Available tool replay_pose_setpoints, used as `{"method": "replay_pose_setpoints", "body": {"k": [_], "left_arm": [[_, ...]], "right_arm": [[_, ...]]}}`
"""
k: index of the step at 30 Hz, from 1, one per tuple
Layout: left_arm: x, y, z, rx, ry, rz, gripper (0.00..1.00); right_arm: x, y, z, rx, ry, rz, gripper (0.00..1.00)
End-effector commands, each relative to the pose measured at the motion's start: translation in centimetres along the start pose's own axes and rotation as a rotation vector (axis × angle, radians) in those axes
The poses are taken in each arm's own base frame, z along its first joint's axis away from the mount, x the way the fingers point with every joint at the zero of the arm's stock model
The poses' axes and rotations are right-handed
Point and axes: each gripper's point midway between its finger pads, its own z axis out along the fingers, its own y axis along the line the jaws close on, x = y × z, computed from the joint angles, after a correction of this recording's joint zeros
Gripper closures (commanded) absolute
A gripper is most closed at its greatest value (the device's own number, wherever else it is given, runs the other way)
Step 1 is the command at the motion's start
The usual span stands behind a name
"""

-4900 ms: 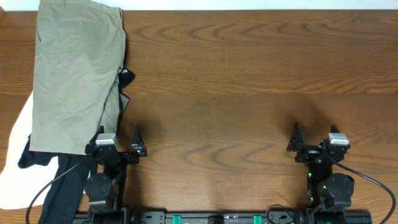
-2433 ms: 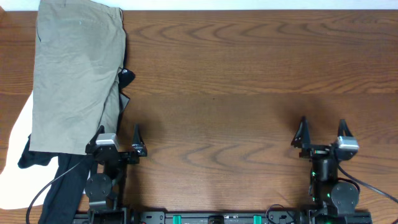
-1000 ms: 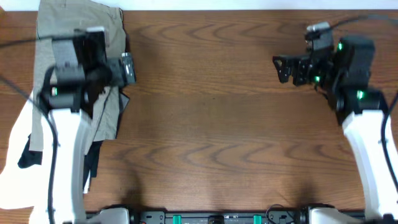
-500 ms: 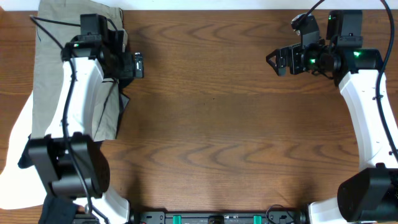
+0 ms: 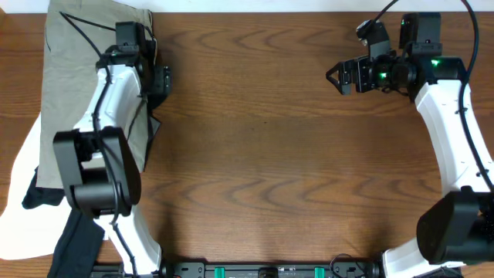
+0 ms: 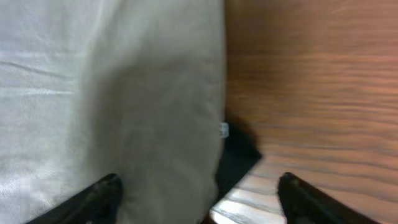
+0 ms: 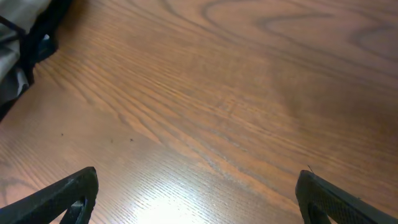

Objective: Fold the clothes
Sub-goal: 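Reach the left gripper to the khaki shorts on the pile, then grasp the khaki shorts with the left gripper and drag them to table center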

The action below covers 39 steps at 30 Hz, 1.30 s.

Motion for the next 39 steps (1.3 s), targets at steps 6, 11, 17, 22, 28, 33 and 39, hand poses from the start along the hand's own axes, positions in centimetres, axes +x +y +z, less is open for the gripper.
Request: {"method": "replay_pose_setpoints", "body": {"k": [6, 11, 17, 22, 28, 33, 39], "left_arm": [[-1.8, 1.6, 0.2, -0.098, -0.057, 0.0, 0.79], [-3.8, 1.4, -2.5, -0.1, -0.143, -0.007, 0.94], [-6.8, -1.3, -9.4, -0.074, -0.3, 0.031, 0.94], [-8.2, -8.2, -17.4, 0.028, -0.461, 0.086, 0.94], [-5.7, -21.3, -21.5, 0.212, -0.513, 0.26, 0.94], [-1.7, -29.6, -19.0, 0.294, -0.426, 0.362, 0.94], [1.0, -33.3, -14.6, 0.303, -0.333, 0.378, 0.94]], "right_arm": [[0.0, 0.2, 1.9, -0.033, 0.023, -0.019, 0.09], [-0.9, 0.1, 1.9, -0.027, -0.012, -0.022, 0.12], [-1.1, 0.0, 1.9, -0.026, -0.021, -0.024, 0.16], [-1.1, 0.0, 1.9, -0.024, -0.02, -0.004, 0.2], [-1.0, -1.0, 1.5, -0.011, -0.025, 0.081, 0.24], [-0.6, -3.0, 0.6, 0.015, -0.028, 0.168, 0.23], [0.2, -6.2, -1.0, 0.06, -0.035, 0.254, 0.23]]}}
